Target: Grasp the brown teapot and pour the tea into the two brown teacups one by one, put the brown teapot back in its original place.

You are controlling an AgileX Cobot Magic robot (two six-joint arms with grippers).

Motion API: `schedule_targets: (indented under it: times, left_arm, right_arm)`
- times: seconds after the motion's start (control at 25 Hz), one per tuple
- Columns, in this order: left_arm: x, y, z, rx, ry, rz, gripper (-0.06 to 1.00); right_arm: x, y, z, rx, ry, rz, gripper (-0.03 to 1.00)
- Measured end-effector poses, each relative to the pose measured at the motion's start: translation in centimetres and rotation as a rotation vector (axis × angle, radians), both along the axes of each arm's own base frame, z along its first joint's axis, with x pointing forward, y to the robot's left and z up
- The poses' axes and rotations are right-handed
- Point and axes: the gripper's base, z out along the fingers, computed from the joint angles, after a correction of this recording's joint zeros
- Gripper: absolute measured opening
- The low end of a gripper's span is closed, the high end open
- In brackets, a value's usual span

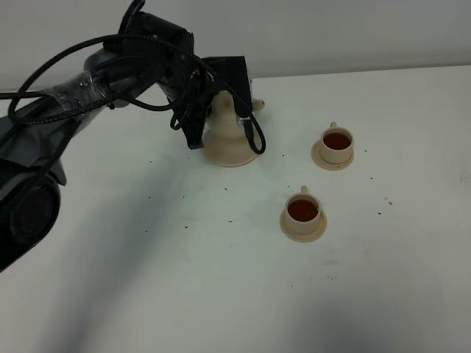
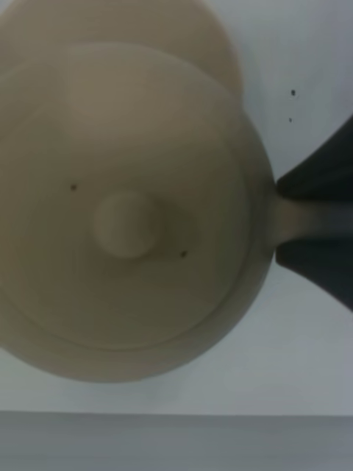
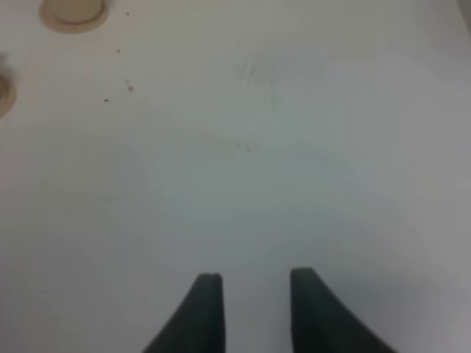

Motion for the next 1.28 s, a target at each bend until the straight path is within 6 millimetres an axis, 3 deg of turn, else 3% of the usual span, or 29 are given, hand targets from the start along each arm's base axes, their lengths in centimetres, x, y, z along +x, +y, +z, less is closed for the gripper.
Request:
schedule_targets:
  times: [0.2,1.28]
  left_arm:
    - [0.2,-0.4,-1.9,0.016,0.039,-0.063,0.13]
    - [0.4,0.5,-1.9,0.014,0.069,-0.029,0.13]
  right_arm:
    - [0.0,0.0,0.0,0.000,0.000,0.000,0.24]
    - [0.0,0.0,0.0,0.000,0.000,0.000,0.24]
